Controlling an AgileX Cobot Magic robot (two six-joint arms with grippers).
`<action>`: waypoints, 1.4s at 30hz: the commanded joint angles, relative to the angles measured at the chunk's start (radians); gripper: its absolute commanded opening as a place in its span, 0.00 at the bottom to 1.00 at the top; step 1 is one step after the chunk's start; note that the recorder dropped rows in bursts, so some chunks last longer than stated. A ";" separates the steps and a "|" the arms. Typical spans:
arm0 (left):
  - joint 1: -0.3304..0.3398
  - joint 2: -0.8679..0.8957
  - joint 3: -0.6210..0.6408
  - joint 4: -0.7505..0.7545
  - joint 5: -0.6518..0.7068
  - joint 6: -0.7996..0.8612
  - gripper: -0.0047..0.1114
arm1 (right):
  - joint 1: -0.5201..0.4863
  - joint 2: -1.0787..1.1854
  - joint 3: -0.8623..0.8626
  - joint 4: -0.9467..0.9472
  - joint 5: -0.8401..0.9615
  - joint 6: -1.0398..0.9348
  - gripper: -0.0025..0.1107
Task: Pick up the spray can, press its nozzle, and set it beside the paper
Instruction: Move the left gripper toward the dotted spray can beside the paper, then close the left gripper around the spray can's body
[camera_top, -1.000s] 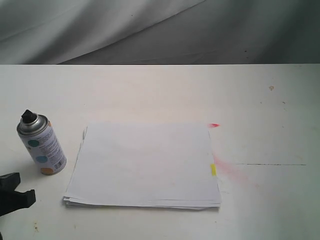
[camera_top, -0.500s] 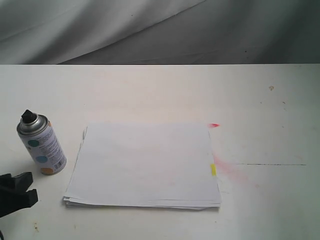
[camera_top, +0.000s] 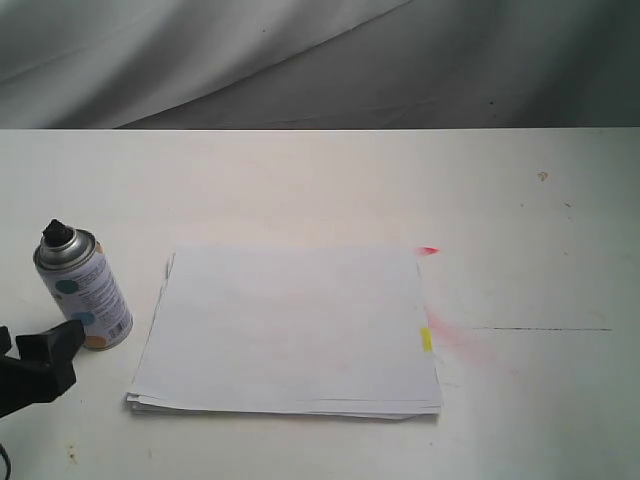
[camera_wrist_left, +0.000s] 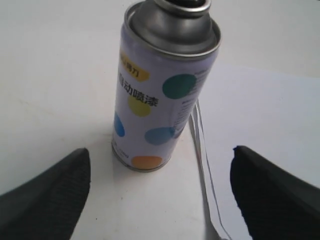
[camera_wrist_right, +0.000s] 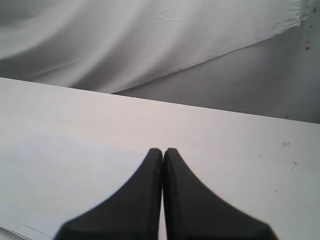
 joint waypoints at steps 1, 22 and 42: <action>-0.006 0.001 0.002 0.004 -0.045 -0.002 0.67 | 0.001 -0.004 0.004 -0.009 0.003 0.002 0.02; -0.006 0.001 0.000 0.075 -0.099 0.022 0.66 | 0.001 -0.004 0.004 -0.009 0.003 0.002 0.02; -0.006 0.388 -0.047 0.064 -0.421 0.072 0.66 | 0.001 -0.004 0.004 -0.009 0.003 0.002 0.02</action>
